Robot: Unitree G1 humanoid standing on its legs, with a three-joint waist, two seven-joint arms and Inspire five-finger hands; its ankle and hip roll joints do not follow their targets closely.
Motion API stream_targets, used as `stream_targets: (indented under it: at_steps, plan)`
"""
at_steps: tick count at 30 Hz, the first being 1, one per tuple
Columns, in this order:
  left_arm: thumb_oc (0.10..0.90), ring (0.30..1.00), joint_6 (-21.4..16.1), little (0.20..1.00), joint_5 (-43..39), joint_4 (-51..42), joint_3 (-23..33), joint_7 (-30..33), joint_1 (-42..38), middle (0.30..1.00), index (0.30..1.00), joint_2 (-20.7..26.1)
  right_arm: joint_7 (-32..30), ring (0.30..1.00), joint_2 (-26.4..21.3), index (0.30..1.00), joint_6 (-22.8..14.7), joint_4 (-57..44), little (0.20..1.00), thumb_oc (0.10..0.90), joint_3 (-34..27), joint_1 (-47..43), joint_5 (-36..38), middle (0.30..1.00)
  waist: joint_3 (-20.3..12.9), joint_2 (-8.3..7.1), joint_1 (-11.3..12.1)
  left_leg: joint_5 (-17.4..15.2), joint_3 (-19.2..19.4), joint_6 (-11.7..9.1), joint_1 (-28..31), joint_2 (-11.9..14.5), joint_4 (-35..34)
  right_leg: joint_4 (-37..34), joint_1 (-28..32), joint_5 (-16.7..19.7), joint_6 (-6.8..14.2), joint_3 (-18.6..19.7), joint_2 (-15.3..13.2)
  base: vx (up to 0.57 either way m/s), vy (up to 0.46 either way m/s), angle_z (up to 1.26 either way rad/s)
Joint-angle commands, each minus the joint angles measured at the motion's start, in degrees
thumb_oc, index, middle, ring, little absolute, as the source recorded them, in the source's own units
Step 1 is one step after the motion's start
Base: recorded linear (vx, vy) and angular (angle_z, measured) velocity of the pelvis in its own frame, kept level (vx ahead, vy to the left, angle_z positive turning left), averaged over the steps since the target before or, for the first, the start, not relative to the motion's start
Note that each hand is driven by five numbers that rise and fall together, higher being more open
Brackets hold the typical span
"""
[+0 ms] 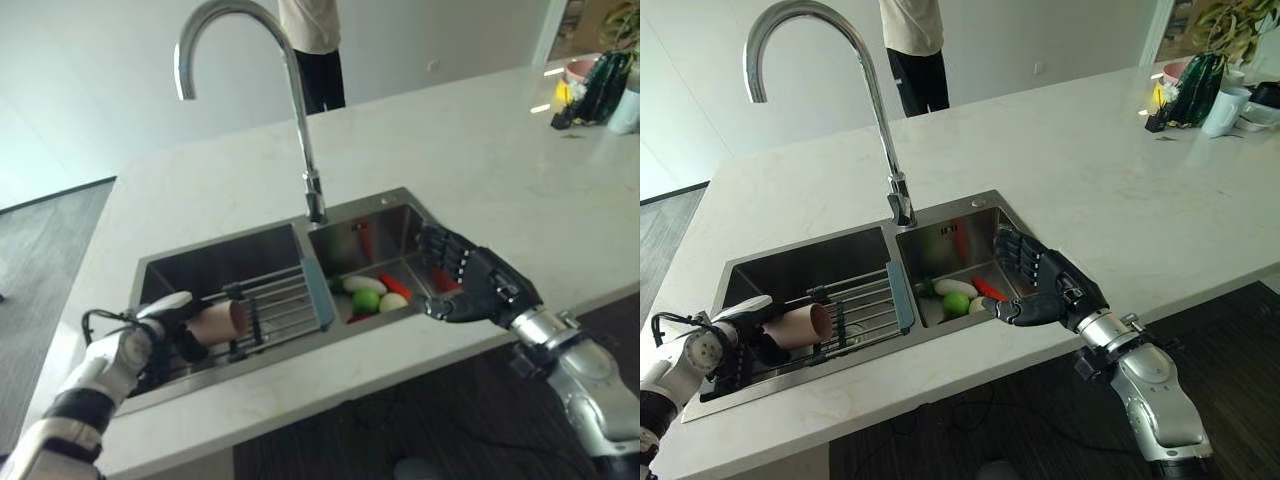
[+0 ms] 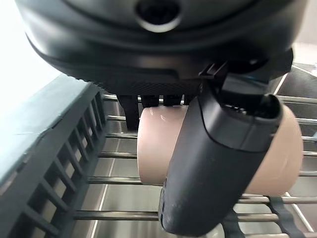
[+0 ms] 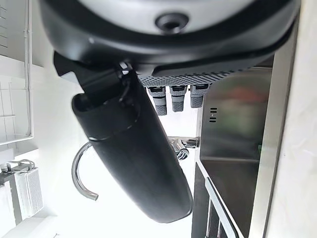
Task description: Place the dishes in the dishwasher.
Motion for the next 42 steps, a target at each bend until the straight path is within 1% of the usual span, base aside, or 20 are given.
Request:
stream_targets:
  at_steps: [1, 4, 7, 10, 11, 14, 16, 20, 22, 24, 25, 27, 28, 30, 33, 34, 37, 39, 40, 42]
  plan:
    - [0.4, 0.3, 2.2, 0.3, 4.5, 1.5, 0.9, -1.0, -4.7, 0.3, 0.3, 0.7, 0.0, 0.9, -0.2, 0.9, -4.9, -5.3, 0.9, 0.8, -3.1, -5.6, 2.8, 0.9, -1.9, -0.1, 0.2, -5.7, -2.3, 1.3, -2.2, 1.4, 7.4, 0.3, 3.0, -1.8, 4.8, -0.2, -1.6, -0.01, 0.0, -0.06]
    - [0.4, 0.3, 1.6, 0.3, 2.5, 1.8, 1.9, 1.6, -4.4, 0.3, 0.3, 0.7, -0.1, 0.9, -0.3, 0.9, -4.8, -5.5, 0.9, 0.8, -3.3, -5.4, 2.9, 0.9, -1.8, -0.21, 0.2, -5.7, -2.3, 1.3, -2.1, 1.4, 7.4, 0.3, 3.0, -1.8, 4.8, -0.1, -1.5, 0.0, 0.001, -0.01]
    - [0.4, 0.3, -0.8, 0.3, -1.6, 0.8, 3.7, 6.2, -4.1, 0.3, 0.3, 0.3, 0.3, 0.9, 0.0, 0.9, -4.9, -5.6, 0.9, 0.8, -3.8, -5.0, 3.0, 0.9, -1.7, -0.38, 0.3, -5.7, -2.2, 1.3, -2.0, 1.4, 7.4, 0.3, 3.1, -1.9, 4.8, -0.2, -1.6, 0.0, 0.0, 0.0]
    - [0.4, 0.3, -2.8, 0.3, -4.8, -2.5, 5.8, 9.6, -3.4, 0.3, 0.3, 0.0, 0.6, 0.9, 0.7, 0.9, -5.2, -5.3, 0.9, 0.8, -4.2, -4.5, 2.2, 0.9, -1.7, -0.64, 0.8, -5.8, -2.5, 1.3, -2.1, 1.3, 7.4, 0.3, 3.2, -1.9, 4.8, -0.5, -1.8, 0.0, 0.0, 0.0]
    - [0.4, 0.3, -4.9, 0.3, -4.9, -4.2, 6.3, 12.0, -3.2, 0.3, 0.3, 0.2, 0.4, 0.9, 0.8, 0.9, -5.4, -5.2, 0.9, 0.8, -4.4, -4.4, 2.2, 0.9, -1.7, -0.76, 1.1, -5.8, -2.7, 1.3, -2.2, 1.2, 7.4, 0.3, 3.3, -2.0, 4.8, -0.7, -1.9, 0.0, 0.0, 0.0]
    - [0.4, 0.3, -7.0, 0.3, -5.5, -8.8, 8.0, 15.5, -1.9, 0.3, 0.3, 1.1, 0.2, 0.9, 1.1, 0.9, -5.8, -5.1, 0.9, 0.8, -5.0, -3.9, 2.2, 0.9, -1.7, -1.1, 1.6, -5.9, -3.0, 1.3, -2.3, 1.1, 7.4, 0.3, 3.4, -2.0, 4.8, -0.9, -2.1, 0.0, 0.0, 0.0]
    - [0.4, 0.3, -9.0, 0.3, -6.2, -13.2, 11.1, 18.0, 0.1, 0.3, 0.3, 1.6, -0.4, 0.9, 1.6, 0.9, -6.1, -5.1, 0.9, 0.8, -5.7, -3.4, 1.9, 0.9, -1.8, -1.39, 2.3, -5.9, -3.7, 1.2, -2.4, 1.1, 7.4, 0.3, 3.4, -2.1, 4.7, -1.2, -2.3, 0.01, -0.022, 0.03]
    - [0.4, 0.3, -10.1, 0.3, -8.7, -20.5, 17.5, 21.0, 3.4, 0.3, 0.3, 1.6, -0.5, 0.9, 2.6, 0.9, -5.7, -5.5, 0.9, 0.8, -6.6, -3.0, 1.0, 0.9, -1.9, -1.76, 3.5, -5.9, -4.5, 1.1, -2.6, 1.0, 7.4, 0.3, 3.7, -2.3, 4.6, -1.9, -2.6, 0.0, -0.015, 0.08]
    - [0.4, 0.3, -11.4, 0.3, -11.0, -24.3, 21.5, 23.9, 5.5, 0.3, 0.3, 1.5, -1.0, 0.9, 3.3, 0.9, -5.6, -6.1, 0.9, 0.8, -7.0, -2.7, 0.4, 0.9, -2.0, -2.01, 4.3, -5.9, -5.0, 1.0, -2.7, 1.0, 7.4, 0.3, 3.9, -2.5, 4.5, -2.4, -2.9, 0.0, -0.025, 0.06]
    - [0.4, 0.3, -12.4, 0.3, -11.7, -26.7, 24.2, 26.3, 7.2, 0.3, 0.3, 1.4, -1.3, 0.9, 3.7, 0.9, -5.7, -6.5, 0.9, 0.8, -7.3, -2.4, 0.3, 0.9, -2.0, -2.15, 4.7, -5.8, -5.3, 0.9, -2.8, 1.0, 7.4, 0.3, 4.0, -2.6, 4.4, -2.8, -3.1, 0.0, -0.033, 0.09]
    - [0.4, 0.3, -14.3, 0.3, -12.2, -29.2, 26.5, 29.6, 8.6, 0.3, 0.3, 1.4, -2.0, 0.9, 4.2, 0.9, -5.8, -7.2, 0.9, 0.8, -7.6, -2.2, 0.2, 0.9, -2.0, -2.3, 5.2, -5.8, -5.7, 0.9, -2.9, 1.0, 7.4, 0.3, 4.1, -2.7, 4.4, -3.1, -3.2, 0.0, -0.036, 0.19]
    - [0.4, 0.3, -15.2, 0.3, -12.2, -31.9, 28.7, 31.7, 10.2, 0.3, 0.3, 1.2, -2.3, 0.9, 4.6, 0.9, -5.9, -7.7, 0.9, 0.8, -7.9, -1.9, 0.2, 0.9, -2.0, -2.41, 5.6, -5.8, -6.0, 0.8, -3.0, 1.0, 7.4, 0.3, 4.2, -2.8, 4.3, -3.4, -3.3, 0.0, -0.051, 0.23]
    - [0.4, 0.3, -16.7, 0.3, -13.0, -35.1, 31.7, 33.6, 12.4, 0.3, 0.3, 0.3, -2.4, 0.9, 5.3, 0.9, -6.0, -8.4, 0.9, 0.8, -8.6, -1.3, 0.0, 0.9, -2.1, -2.62, 6.2, -5.8, -6.5, 0.8, -3.2, 0.9, 7.4, 0.3, 4.4, -2.9, 4.2, -3.8, -3.4, 0.01, -0.076, 0.14]
    - [0.4, 0.3, -17.6, 0.3, -14.4, -38.9, 33.9, 34.8, 14.5, 0.3, 0.3, -1.6, -3.6, 0.9, 6.1, 0.9, -6.9, -9.2, 0.9, 0.8, -9.0, -0.9, -0.2, 0.9, -2.2, -2.92, 6.8, -5.7, -7.0, 0.6, -3.3, 1.0, 7.4, 0.3, 4.5, -3.1, 4.1, -4.3, -3.5, 0.0, -0.099, 0.19]
    - [0.4, 0.3, -18.7, 0.3, -10.2, -48.0, 37.5, 36.3, 20.4, 0.3, 0.3, -7.4, -6.0, 0.9, 9.4, 0.9, -8.7, -11.2, 0.9, 0.8, -10.0, 0.2, -0.9, 0.9, -2.1, -3.56, 8.2, -5.5, -8.2, 0.4, -3.7, 1.2, 7.4, 0.3, 4.7, -3.4, 3.7, -5.3, -3.5, 0.0, -0.133, 0.26]
    - [0.4, 0.3, -19.0, 0.3, -9.5, -49.4, 38.2, 36.6, 21.9, 0.3, 0.3, -8.6, -6.4, 0.9, 10.0, 0.9, -9.2, -11.6, 0.9, 0.8, -10.1, 0.6, -1.1, 0.9, -2.1, -3.67, 8.5, -5.5, -8.4, 0.3, -3.7, 1.3, 7.4, 0.3, 4.8, -3.4, 3.5, -5.4, -3.4, 0.0, -0.121, 0.26]
    - [0.4, 0.3, -18.6, 0.3, -10.0, -52.8, 39.9, 37.0, 25.9, 0.3, 0.3, -11.7, -7.4, 0.9, 10.8, 0.9, -11.6, -12.7, 0.9, 0.8, -11.0, 1.6, -1.0, 0.9, -1.9, -4.03, 9.6, -5.0, -9.4, -0.1, -4.1, 1.6, 7.4, 0.3, 4.9, -3.7, 3.1, -6.1, -3.0, -0.01, -0.117, 0.25]
    - [0.4, 0.3, -18.5, 0.3, -12.5, -54.0, 40.1, 37.0, 27.5, 0.3, 0.3, -13.2, -8.6, 0.9, 11.0, 0.9, -13.4, -13.1, 0.9, 0.8, -11.7, 2.2, -1.5, 0.9, -1.7, -4.19, 10.4, -4.3, -9.9, -0.6, -4.4, 2.1, 7.4, 0.3, 5.0, -3.8, 2.9, -6.7, -2.9, -0.03, -0.126, 0.12]
    - [0.4, 0.3, -18.5, 0.3, -15.0, -55.4, 40.1, 36.4, 28.3, 0.3, 0.3, -14.9, -9.6, 0.9, 11.0, 0.9, -14.2, -13.4, 0.9, 0.8, -12.1, 2.5, -2.1, 0.9, -1.5, -4.28, 11.0, -3.7, -10.5, -1.0, -4.7, 2.4, 7.4, 0.3, 5.1, -3.9, 2.6, -7.3, -2.8, -0.02, -0.152, 0.14]
    - [0.4, 0.3, -19.3, 0.3, -16.0, -57.2, 39.7, 36.5, 29.7, 0.3, 0.3, -18.2, -10.9, 0.9, 11.5, 0.9, -15.6, -13.6, 0.9, 0.8, -11.9, 2.9, -2.1, 0.9, -1.0, -4.55, 12.4, -2.7, -11.6, -1.6, -5.1, 2.8, 7.4, 0.3, 5.3, -4.0, 2.3, -8.3, -2.7, 0.0, -0.148, 0.21]
